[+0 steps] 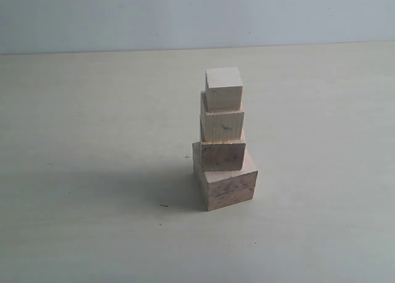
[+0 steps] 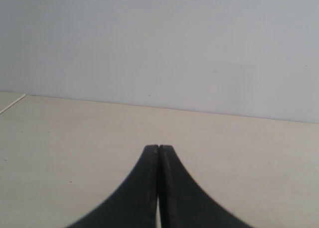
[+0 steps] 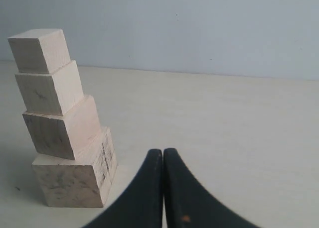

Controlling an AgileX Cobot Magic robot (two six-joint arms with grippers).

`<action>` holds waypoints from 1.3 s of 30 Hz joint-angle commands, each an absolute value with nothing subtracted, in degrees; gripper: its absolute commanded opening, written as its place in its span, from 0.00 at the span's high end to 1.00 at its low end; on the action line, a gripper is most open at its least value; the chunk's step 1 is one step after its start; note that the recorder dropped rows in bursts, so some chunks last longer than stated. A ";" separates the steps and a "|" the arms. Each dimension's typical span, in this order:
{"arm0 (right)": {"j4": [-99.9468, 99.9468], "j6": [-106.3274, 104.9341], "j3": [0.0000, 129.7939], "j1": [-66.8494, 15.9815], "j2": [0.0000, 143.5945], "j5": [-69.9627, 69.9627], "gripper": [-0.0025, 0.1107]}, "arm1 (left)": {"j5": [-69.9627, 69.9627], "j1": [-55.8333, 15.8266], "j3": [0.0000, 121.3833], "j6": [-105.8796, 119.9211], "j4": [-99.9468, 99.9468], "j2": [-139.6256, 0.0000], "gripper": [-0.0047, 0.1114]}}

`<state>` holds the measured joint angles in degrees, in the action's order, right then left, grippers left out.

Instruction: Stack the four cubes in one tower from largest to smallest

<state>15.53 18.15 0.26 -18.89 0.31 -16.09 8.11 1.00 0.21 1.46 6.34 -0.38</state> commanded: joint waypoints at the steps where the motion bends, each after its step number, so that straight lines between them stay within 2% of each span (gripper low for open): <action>1: 15.03 18.31 0.00 -18.60 0.00 -16.60 0.98 | 8.08 0.62 0.00 1.44 6.66 0.00 0.96; 21: 15.03 18.31 0.00 -18.60 0.00 -16.60 0.98 | 8.08 0.62 0.00 1.48 6.66 0.00 0.96; 26: 15.03 18.31 0.00 -18.60 0.00 -16.60 0.98 | 5.23 0.62 0.00 -21.38 30.40 0.00 0.96; 31: 15.03 18.31 0.00 -18.60 0.00 -16.60 0.98 | 1.08 0.62 0.00 -21.84 30.79 0.00 0.96; 35: 15.03 18.31 0.00 -18.60 0.00 -16.60 0.98 | 10.56 0.62 5.76 -19.87 31.06 0.00 0.96; 39: 15.03 18.31 0.00 -18.60 0.00 -16.60 0.98 | 24.35 0.62 18.28 4.55 38.96 -2.32 0.96</action>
